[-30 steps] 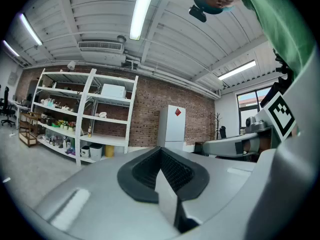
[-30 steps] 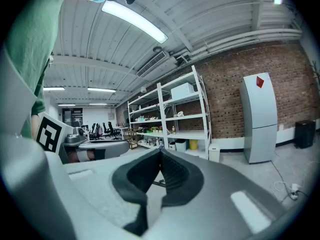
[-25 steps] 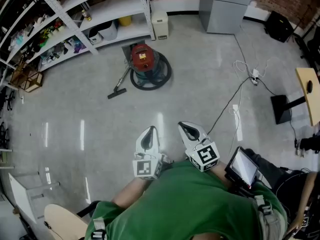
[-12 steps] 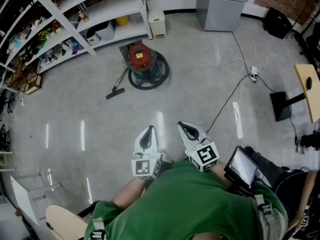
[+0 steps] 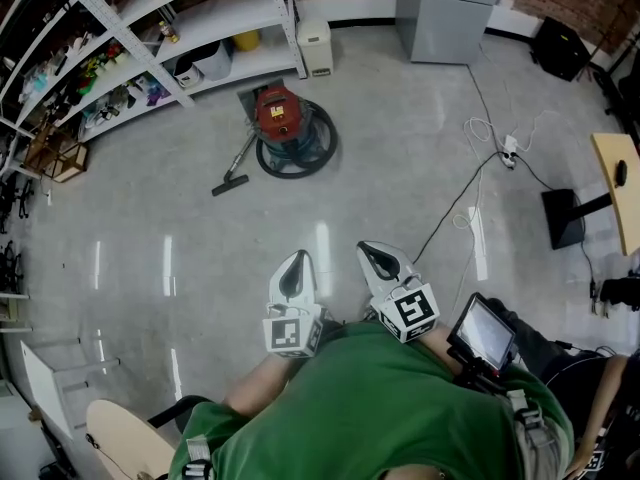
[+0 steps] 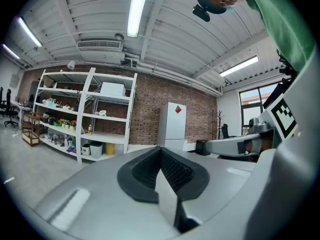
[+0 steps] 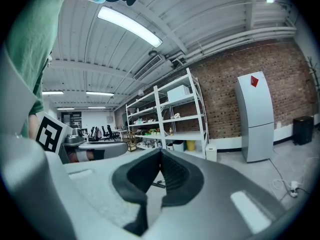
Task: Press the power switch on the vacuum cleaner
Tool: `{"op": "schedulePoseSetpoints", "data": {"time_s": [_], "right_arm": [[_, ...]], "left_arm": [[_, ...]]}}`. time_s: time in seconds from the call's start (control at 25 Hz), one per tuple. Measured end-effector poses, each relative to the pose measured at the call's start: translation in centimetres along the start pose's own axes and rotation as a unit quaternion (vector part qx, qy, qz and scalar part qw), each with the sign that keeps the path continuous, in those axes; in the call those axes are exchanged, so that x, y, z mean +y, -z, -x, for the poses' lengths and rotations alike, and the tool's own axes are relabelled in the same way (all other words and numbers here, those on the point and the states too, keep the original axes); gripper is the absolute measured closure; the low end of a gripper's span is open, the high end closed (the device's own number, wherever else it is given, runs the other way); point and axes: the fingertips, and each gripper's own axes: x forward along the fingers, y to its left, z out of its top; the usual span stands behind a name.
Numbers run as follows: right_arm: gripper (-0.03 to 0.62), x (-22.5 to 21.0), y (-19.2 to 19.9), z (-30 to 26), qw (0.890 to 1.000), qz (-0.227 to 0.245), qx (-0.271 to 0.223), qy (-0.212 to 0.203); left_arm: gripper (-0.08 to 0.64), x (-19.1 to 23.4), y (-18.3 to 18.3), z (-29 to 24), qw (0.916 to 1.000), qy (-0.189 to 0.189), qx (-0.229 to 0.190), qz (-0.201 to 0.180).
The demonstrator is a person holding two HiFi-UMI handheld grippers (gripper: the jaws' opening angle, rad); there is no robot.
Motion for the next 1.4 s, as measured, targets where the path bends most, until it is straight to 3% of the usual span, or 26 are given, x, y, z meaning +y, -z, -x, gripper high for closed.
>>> {"op": "schedulePoseSetpoints", "data": {"time_s": [0.36, 0.72, 1.4], "right_arm": [[0.591, -2.1, 0.1, 1.2, 1.0, 0.004, -0.001, -0.029], [0.591, -3.3, -0.1, -0.1, 1.0, 0.004, -0.001, -0.029], [0.591, -4.6, -1.8, -11.4, 1.0, 0.013, 0.013, -0.007]], "left_arm": [[0.553, -2.2, 0.2, -0.5, 0.9992, -0.038, -0.008, 0.0], [0.554, -1.6, -0.1, -2.1, 0.9992, -0.04, -0.001, 0.005], [0.554, 7.7, -0.4, -10.0, 0.9998, -0.012, 0.005, 0.014]]}}
